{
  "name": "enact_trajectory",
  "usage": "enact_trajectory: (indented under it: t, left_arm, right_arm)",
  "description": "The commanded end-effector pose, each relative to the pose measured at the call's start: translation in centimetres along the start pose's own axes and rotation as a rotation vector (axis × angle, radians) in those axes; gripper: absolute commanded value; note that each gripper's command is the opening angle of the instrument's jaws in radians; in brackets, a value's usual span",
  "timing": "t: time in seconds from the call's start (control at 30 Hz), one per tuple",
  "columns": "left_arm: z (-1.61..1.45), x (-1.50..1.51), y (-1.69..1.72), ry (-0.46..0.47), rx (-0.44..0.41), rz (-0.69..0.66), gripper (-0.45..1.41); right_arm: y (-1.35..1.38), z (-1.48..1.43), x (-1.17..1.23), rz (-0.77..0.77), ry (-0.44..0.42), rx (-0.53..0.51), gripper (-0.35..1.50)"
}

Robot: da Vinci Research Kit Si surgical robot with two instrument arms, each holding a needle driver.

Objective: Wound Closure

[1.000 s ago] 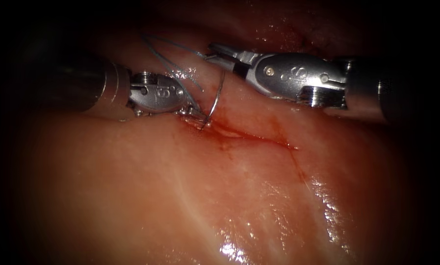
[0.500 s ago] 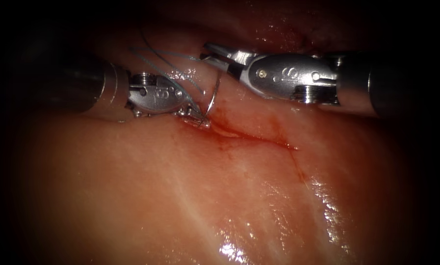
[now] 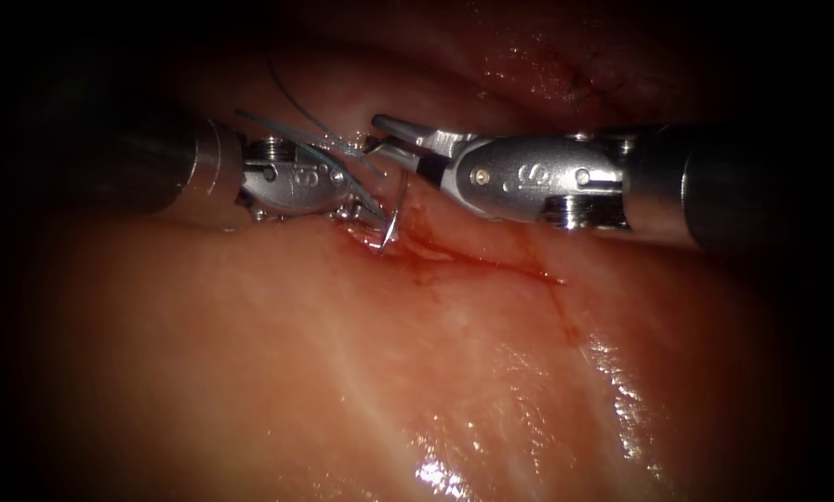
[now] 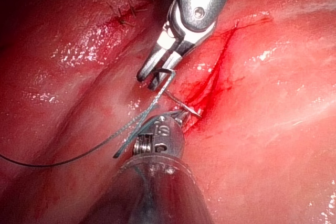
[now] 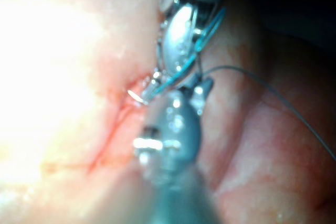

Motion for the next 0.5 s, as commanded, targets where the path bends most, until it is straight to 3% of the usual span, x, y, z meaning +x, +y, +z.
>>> enact_trajectory:
  t: [0.03,0.17,0.5]
  left_arm:
    - [0.09,-0.04,0.01,0.001,-0.003,-0.001,-0.45]
    - [0.09,-0.04,0.03,0.0,-0.003,0.0,-0.45]
    - [0.09,-0.05,0.04,0.0,-0.003,0.0,-0.45]
  right_arm:
    - [0.01,0.06,-0.03,-0.004,0.004,-0.006,-0.35]
    - [0.1,0.05,-0.05,-0.009,-0.004,-0.028,-0.35]
    - [-0.04,0.1,-0.05,-0.026,-0.003,-0.025,-0.35]
